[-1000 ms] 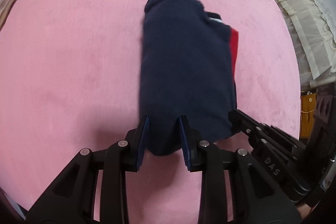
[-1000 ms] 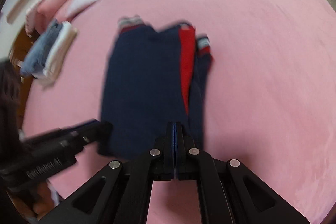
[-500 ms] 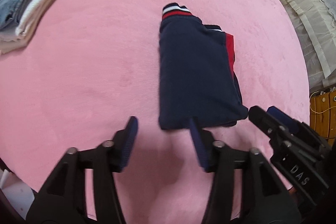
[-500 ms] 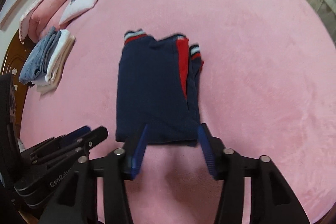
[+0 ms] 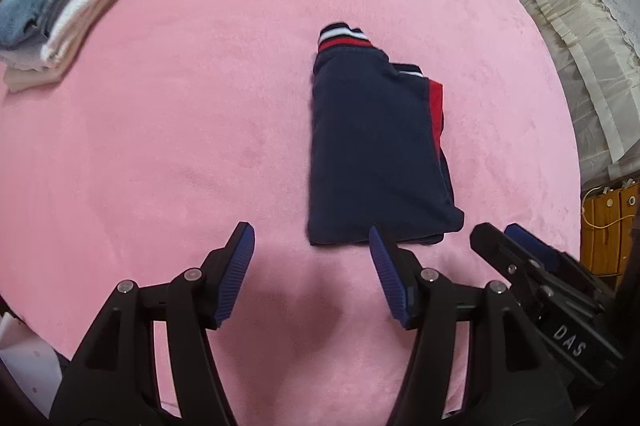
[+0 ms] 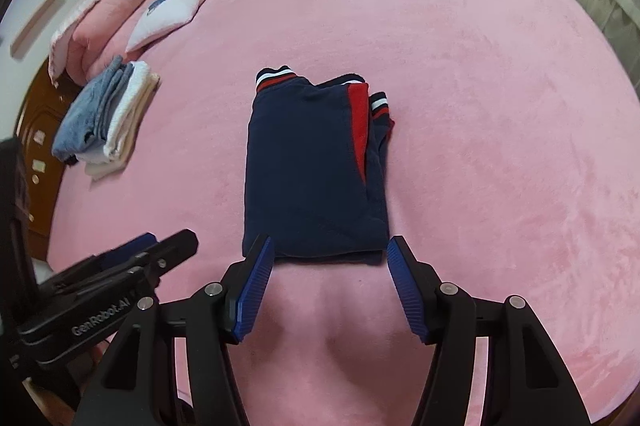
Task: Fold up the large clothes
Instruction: 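Grasp the folded jacket bundle with both tools and lift it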
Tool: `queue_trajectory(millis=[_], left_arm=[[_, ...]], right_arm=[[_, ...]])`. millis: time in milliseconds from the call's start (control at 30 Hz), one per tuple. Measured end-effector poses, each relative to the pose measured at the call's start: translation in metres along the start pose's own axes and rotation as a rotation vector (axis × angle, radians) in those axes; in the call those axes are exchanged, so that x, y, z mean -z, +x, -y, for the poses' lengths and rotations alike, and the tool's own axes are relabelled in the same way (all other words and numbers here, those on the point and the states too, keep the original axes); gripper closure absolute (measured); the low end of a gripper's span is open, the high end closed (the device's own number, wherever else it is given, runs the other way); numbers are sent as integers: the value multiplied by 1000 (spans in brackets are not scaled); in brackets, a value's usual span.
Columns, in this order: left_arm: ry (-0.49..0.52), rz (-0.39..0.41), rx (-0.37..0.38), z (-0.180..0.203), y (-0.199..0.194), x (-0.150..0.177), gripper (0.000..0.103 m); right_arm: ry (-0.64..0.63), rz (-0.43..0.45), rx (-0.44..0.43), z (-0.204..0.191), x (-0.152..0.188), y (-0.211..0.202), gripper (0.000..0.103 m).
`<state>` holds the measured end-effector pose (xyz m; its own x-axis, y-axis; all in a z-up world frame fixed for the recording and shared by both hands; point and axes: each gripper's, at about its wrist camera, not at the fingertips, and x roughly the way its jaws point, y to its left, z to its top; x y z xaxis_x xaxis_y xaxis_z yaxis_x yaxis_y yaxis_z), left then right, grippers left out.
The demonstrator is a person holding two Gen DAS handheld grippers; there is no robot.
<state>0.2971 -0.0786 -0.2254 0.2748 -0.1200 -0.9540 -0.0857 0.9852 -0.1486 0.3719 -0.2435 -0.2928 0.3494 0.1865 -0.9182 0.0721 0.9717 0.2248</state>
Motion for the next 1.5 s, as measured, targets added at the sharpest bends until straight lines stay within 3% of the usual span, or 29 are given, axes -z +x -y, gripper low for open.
queue_trajectory(millis=[167,267,433,567,700,800,833,867,1067,1200,1367,1500], left_arm=[[-79,-83,146,-15,46,-15,46],[-140,-125,176,-26,70,-23,46],[-194,-146,224,-37,96,-30,46],[-238,-171,312,-40,115,-32,46],[-262,-175,344,-41,131,-27,43],[-336,-167,421,-52,143,-17,41],[-365,-170,451,-56,146,-13,44],[-386,-174,481,-58,148,-11,54],[-385,-173,471,-54,138,-6,63],[-408,-161,504,-64,116,-4,67],[-408,-137,533,-109,73,-11,71],[-431,-112,525,-174,34,-24,73]], right_arm=[[142,-52,-141,42,-10,44,39],[175,-66,-222,64,-24,67,38],[193,-134,-234,83,-41,97,38],[237,-177,-294,94,-41,116,35],[297,-153,-355,101,-36,128,34],[326,-125,-400,104,-29,135,34],[331,-127,-419,104,-27,138,35],[332,-129,-431,101,-25,140,41],[296,-64,-368,81,-14,119,60],[285,-14,-324,61,-9,89,67],[260,42,-317,12,-3,54,69],[208,92,-309,-72,3,40,69]])
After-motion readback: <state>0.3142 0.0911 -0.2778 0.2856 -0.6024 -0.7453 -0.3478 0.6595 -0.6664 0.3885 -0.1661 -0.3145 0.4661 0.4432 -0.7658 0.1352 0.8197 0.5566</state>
